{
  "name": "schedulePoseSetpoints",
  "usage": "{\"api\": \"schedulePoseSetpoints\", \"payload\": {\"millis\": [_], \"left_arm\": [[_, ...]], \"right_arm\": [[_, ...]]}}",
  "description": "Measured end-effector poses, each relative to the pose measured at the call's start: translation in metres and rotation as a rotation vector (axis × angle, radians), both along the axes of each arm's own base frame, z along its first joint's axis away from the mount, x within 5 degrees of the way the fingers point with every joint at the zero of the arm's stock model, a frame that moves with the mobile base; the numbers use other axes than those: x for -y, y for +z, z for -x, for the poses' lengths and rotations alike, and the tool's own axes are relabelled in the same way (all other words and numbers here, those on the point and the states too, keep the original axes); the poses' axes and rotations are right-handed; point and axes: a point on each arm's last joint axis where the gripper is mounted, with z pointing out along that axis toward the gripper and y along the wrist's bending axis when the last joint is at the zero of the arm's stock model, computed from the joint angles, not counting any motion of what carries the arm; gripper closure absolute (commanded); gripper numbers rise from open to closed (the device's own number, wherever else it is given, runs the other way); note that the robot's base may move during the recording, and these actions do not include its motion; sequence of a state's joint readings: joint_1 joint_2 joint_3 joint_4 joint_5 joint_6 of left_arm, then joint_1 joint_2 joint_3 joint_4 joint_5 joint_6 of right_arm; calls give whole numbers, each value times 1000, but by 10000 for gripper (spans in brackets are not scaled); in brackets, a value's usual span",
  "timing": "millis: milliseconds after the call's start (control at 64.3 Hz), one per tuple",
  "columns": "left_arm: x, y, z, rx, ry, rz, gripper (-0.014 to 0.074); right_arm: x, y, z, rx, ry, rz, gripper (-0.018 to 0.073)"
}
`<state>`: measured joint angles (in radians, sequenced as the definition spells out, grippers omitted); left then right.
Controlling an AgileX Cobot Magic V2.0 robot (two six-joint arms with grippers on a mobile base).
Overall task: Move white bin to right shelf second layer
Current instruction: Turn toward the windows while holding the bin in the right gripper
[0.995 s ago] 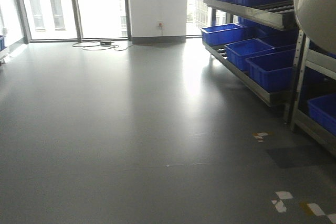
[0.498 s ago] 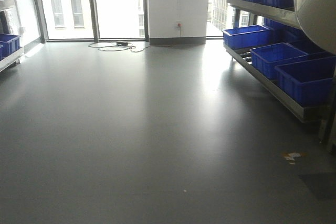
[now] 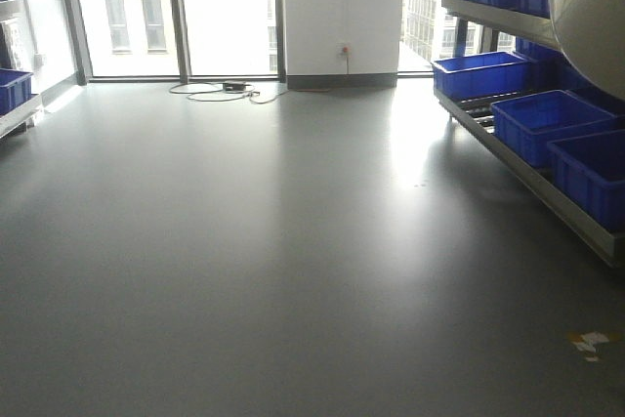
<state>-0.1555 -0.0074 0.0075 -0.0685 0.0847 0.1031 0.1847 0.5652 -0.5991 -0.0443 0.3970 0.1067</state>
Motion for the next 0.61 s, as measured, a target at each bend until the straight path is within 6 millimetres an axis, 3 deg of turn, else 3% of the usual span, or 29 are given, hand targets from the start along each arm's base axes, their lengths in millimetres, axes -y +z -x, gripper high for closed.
{"api": "schedulePoseSetpoints", "payload": {"millis": [606], "left_arm": [[0,0,0,0,0,0,512]], "right_arm": [[0,0,0,0,0,0,503]]}}
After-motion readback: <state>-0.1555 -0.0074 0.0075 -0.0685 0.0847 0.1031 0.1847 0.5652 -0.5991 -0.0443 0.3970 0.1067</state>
